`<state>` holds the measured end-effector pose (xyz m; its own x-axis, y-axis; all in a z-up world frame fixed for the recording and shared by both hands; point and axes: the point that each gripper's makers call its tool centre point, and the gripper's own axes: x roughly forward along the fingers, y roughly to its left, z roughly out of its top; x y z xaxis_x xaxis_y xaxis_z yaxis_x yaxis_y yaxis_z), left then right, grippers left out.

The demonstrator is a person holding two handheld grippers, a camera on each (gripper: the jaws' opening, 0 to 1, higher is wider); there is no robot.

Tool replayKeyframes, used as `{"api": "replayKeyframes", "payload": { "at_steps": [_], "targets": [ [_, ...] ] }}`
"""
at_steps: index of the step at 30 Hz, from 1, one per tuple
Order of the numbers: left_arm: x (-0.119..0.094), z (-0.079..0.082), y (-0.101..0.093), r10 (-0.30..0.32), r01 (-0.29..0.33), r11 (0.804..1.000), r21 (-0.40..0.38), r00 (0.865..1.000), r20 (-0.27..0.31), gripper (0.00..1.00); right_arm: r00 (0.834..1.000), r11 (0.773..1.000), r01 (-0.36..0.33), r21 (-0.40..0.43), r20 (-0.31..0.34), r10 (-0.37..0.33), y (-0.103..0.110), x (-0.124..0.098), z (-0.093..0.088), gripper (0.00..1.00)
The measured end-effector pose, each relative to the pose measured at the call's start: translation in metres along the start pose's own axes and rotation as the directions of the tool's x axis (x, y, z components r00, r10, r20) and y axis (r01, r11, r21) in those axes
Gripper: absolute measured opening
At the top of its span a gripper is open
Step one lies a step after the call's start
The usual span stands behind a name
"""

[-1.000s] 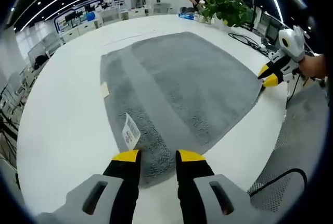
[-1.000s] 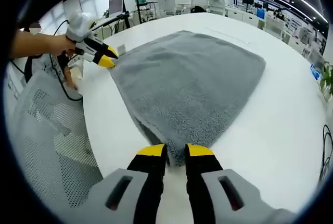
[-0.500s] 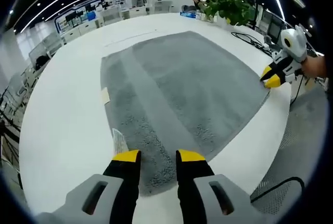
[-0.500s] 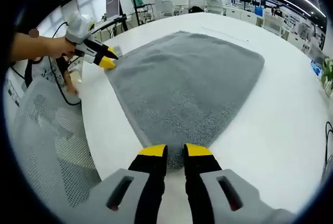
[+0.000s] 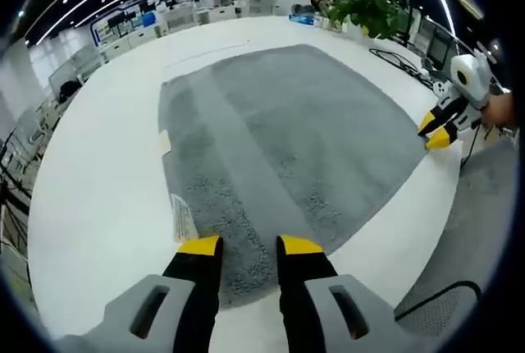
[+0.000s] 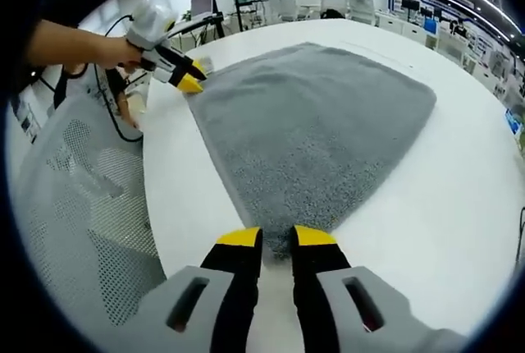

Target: Fold the towel on the table until its edges align and the towel forms a compact rectangular stack.

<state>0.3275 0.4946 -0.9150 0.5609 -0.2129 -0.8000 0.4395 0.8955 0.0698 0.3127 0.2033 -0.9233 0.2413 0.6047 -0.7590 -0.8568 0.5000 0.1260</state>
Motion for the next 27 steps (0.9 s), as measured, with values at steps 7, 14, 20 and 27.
{"api": "replayKeyframes", "payload": {
  "at_steps": [7, 14, 20, 27],
  "targets": [
    [-0.008, -0.004, -0.006, 0.008, -0.009, 1.0, -0.011, 0.999, -0.033, 0.31, 0.999, 0.998, -0.042, -0.048, -0.004, 0.041, 0.014, -0.007, 0.002, 0.14],
    [-0.012, 0.029, -0.01, 0.039, -0.039, 0.999, -0.002, 0.998, 0.041, 0.36, 0.991, 0.999, -0.028, 0.022, 0.134, 0.025, -0.006, -0.018, 0.027, 0.25],
    [-0.014, 0.067, -0.028, 0.042, -0.04, 0.999, -0.018, 0.993, 0.113, 0.37, 0.983, 0.999, -0.017, 0.03, 0.186, 0.011, -0.031, -0.025, 0.044, 0.26],
    [-0.018, 0.111, -0.06, 0.02, -0.011, 0.999, -0.045, 0.981, 0.191, 0.37, 0.967, 0.997, 0.012, 0.082, 0.253, -0.033, -0.058, -0.042, 0.068, 0.3]
  ]
}}
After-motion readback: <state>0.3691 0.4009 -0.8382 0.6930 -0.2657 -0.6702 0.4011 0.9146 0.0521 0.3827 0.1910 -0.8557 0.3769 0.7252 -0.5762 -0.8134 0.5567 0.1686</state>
